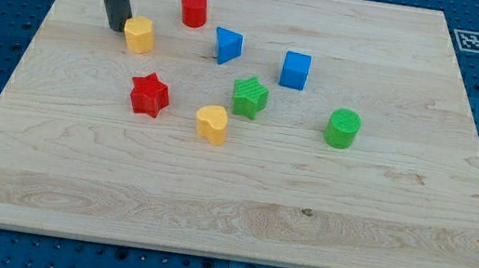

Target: Point your arm at the green circle

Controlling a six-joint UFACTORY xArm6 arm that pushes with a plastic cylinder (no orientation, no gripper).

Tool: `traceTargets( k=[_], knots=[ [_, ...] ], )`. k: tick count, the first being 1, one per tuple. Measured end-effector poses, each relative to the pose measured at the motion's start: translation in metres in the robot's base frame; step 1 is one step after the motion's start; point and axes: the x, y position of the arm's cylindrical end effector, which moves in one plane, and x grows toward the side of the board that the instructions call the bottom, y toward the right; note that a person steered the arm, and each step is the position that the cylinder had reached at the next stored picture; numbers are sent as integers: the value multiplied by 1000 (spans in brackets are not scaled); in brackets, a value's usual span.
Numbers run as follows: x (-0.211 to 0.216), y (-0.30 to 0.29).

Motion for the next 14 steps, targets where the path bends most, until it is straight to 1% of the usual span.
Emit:
traceTargets(
  k=[1, 2, 4, 5, 6, 7, 8, 9, 10, 11, 12, 13, 14],
  knots=[
    [20, 1],
    [29, 10],
    [28, -7],
    [13, -20],
    [-24, -25],
    [-87, -16],
    [-112, -3],
    [-109, 6],
    [-126, 48],
    [-120, 125],
    [-93, 210],
    [-18, 276],
    [64, 319]
  ],
)
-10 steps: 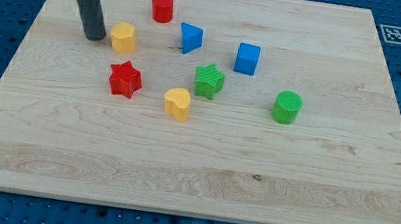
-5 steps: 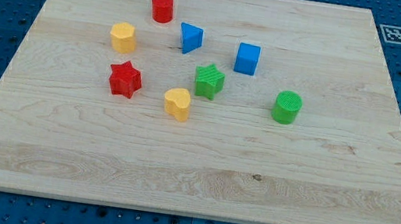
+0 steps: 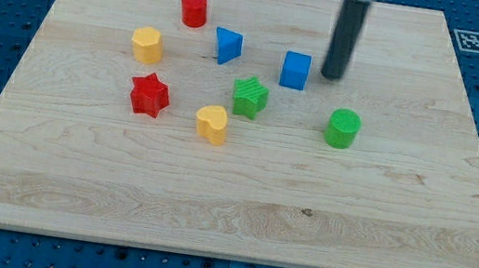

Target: Point your arm at the green circle

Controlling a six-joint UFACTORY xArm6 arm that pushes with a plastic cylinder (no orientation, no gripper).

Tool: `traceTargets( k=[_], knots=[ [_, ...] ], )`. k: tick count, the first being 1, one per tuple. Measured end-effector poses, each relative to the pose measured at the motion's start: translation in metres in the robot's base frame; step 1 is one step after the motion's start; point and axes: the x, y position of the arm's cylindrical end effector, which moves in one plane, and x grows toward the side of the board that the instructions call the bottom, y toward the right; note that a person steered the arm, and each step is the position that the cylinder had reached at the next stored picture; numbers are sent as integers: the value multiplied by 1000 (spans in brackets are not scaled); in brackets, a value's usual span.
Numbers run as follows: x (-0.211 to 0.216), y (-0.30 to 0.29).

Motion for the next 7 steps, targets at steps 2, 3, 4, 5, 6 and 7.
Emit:
traceTargets(
  k=[2, 3, 4, 5, 6, 7],
  knots=[
    [75, 62],
    [72, 97],
    [71, 95],
    [52, 70],
    [41, 48],
    [52, 29]
  ],
)
